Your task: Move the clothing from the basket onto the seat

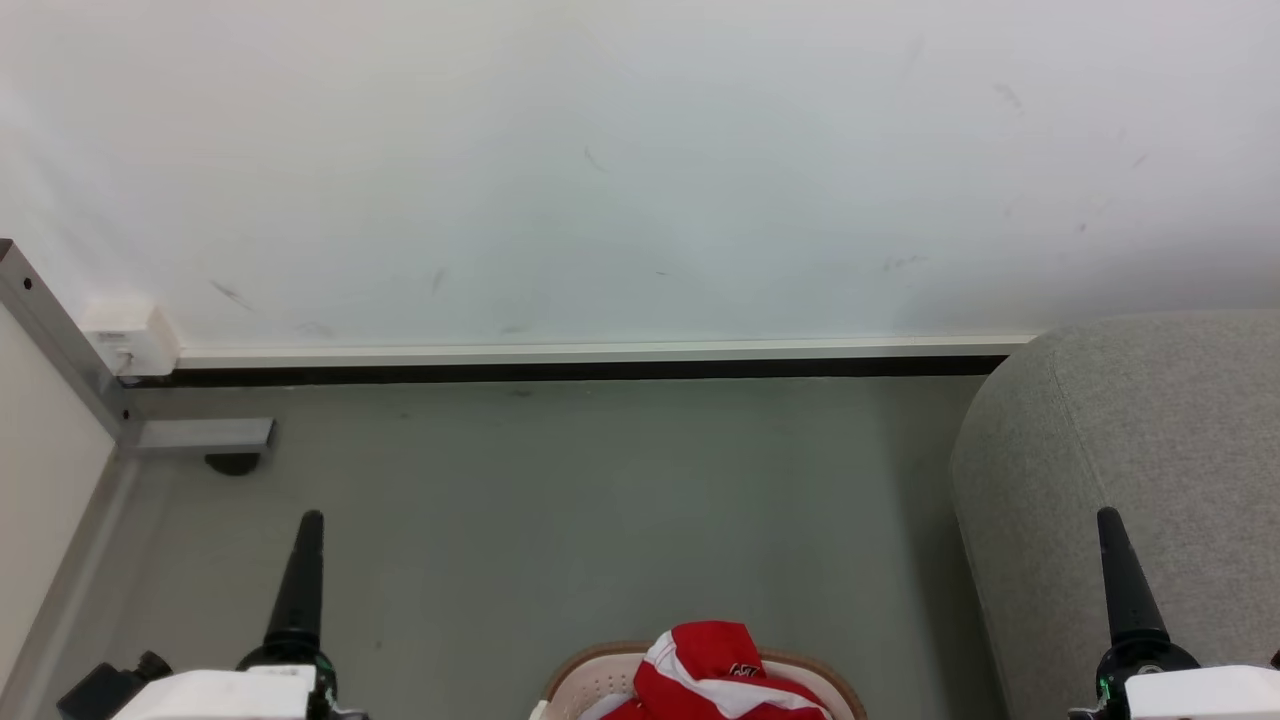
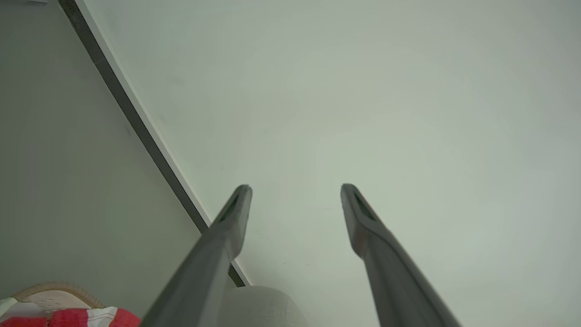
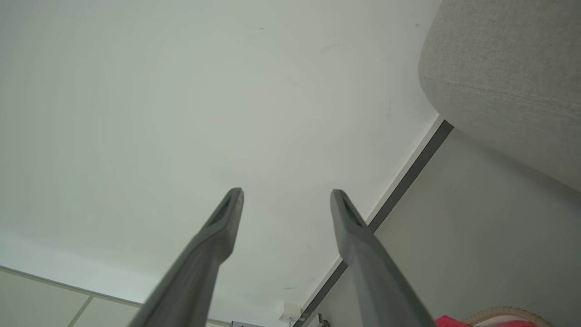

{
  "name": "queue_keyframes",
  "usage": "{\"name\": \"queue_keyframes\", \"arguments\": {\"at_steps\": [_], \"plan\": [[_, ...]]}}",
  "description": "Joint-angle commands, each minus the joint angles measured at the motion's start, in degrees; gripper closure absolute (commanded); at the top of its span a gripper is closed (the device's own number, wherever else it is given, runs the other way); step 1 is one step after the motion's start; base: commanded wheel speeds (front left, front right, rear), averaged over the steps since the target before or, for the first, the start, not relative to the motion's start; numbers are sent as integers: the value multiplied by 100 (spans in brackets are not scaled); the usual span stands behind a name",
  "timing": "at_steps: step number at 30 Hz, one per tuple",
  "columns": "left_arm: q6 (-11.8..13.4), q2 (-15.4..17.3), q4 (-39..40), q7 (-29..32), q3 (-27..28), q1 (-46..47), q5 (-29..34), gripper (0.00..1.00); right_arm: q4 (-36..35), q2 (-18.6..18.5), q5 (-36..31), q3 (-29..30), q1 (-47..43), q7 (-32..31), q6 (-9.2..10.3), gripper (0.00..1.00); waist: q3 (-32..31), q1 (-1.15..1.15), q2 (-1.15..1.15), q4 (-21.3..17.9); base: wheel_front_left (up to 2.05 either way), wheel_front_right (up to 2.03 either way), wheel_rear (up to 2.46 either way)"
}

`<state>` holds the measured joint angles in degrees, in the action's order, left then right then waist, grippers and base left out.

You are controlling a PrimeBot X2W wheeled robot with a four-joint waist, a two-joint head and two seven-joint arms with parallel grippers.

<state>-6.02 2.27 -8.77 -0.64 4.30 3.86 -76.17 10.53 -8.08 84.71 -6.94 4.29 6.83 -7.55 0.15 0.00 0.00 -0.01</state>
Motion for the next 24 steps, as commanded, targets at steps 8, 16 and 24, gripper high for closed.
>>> {"name": "queue_keyframes", "arguments": {"at_steps": [8, 16, 24], "plan": [[-58, 47, 244, -222, -31, 43, 1246, 0, -82, 47, -1310, 43, 100, 145, 3, 0, -9, 0, 0, -14, 0, 0, 0], [-65, 51, 360, -372, -58, 3, 2305, 0, 27, 111, -2460, 97, 90, 233, 4, 0, -31, 0, 0, -33, 0, 0, 0], [-67, 80, 292, -528, -176, -73, 3477, 0, 195, 166, -3514, 142, 81, 314, 5, 0, -61, 0, 0, -70, 0, 0, 0]]}}
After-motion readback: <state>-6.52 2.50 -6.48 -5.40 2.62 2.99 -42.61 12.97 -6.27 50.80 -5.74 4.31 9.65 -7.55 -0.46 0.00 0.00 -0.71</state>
